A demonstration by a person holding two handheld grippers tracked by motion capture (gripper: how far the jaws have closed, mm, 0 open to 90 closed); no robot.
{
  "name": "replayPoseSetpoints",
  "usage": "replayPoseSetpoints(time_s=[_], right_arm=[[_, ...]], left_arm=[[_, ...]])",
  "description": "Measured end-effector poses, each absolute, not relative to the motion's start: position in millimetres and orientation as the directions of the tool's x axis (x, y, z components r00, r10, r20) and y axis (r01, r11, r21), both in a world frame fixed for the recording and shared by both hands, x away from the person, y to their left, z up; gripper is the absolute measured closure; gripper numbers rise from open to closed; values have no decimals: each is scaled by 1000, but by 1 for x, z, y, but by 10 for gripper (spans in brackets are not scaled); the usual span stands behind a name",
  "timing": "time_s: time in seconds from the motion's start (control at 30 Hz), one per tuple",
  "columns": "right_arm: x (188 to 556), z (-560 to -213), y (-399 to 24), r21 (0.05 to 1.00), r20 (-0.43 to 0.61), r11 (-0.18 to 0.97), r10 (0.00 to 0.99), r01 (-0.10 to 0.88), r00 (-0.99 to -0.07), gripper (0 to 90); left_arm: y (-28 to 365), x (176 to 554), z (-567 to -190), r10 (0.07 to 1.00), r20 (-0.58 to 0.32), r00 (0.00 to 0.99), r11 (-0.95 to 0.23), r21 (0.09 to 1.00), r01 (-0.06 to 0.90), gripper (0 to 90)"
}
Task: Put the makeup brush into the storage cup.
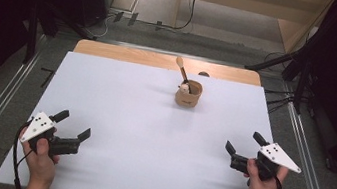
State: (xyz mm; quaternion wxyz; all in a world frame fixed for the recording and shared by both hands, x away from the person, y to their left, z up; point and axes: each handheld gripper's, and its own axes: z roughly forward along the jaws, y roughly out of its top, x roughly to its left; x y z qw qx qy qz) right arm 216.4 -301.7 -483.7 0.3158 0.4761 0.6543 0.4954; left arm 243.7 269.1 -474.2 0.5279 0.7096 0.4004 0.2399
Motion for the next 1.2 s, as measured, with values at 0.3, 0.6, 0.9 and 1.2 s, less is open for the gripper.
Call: replayPoseSetpoints(time_s=[0.3,0.6,0.9,1.2], right_arm=[[204,-492,-312,951,77,34,937,308,-342,0],[187,-495,-327,948,71,33,947,316,-312,0],[174,-498,-335,946,86,19,948,324,-307,0],[174,-500,-337,942,95,13,948,335,-303,0]], left_arm=[[269,244,-474,820,-82,567,-124,941,315,20],[269,245,-476,817,-89,569,-124,938,324,20],[269,245,-476,816,-87,572,-131,935,328,20],[270,245,-477,819,-89,566,-128,934,332,20]])
